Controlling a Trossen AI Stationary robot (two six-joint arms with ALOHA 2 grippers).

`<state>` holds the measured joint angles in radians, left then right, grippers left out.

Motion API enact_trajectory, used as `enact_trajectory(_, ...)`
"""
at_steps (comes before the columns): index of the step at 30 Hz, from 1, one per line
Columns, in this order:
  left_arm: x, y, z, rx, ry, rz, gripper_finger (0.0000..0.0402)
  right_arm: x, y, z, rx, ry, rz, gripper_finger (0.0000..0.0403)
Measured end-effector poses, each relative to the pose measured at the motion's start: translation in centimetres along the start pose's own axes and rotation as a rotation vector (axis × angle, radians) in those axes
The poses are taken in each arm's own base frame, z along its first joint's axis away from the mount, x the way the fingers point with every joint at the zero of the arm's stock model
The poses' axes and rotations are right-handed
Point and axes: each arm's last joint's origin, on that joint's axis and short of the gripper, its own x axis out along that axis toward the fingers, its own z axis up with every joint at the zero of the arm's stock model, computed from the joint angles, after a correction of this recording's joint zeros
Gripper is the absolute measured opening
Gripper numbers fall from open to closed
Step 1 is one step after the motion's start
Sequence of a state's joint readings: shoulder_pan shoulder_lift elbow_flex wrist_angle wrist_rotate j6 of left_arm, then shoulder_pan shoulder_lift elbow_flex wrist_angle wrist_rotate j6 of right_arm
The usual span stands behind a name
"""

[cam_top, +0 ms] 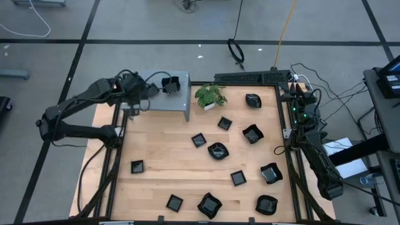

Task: Pick & Place Mini shaped plates
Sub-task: Stack the black square plate on top of the other black square plate on the shelf

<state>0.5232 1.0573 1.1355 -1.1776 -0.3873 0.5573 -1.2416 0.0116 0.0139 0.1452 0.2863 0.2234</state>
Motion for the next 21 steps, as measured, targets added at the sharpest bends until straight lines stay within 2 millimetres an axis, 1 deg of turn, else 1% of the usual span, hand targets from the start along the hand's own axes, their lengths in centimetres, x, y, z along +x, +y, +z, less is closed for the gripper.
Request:
enact_trajectory(7, -1.0, -0.2, 3.1, -0.460, -0.321, -0.079, 0.0083, 0.0, 0.0, 0.0, 0.000, 0.000, 0.000, 0.0100)
enact_trajectory(10, -1.4, -0.3, 4.0, -0.584, -0.405, -0.102, 0.0083, 0.0, 0.0, 0.0, 0.000, 0.000, 0.000, 0.0100)
enact_trajectory(12, -1.4, -0.5, 4.6, -0.614, -0.424, -0.119, 0.0083, 0.0, 0.0, 0.0, 0.000, 0.000, 0.000, 0.0100)
enact_trajectory(15, -0.9, -1.3, 5.5, -0.647, -0.408, -0.160, 0.0083, 0.0, 0.0, 0.0, 0.000, 0.000, 0.000, 0.0100)
enact_trajectory(21, 0.4, -4.1, 7.8, -0.736, -0.324, -0.300, 0.0084, 0.0, 0.0, 0.0, 0.000, 0.000, 0.000, 0.0100)
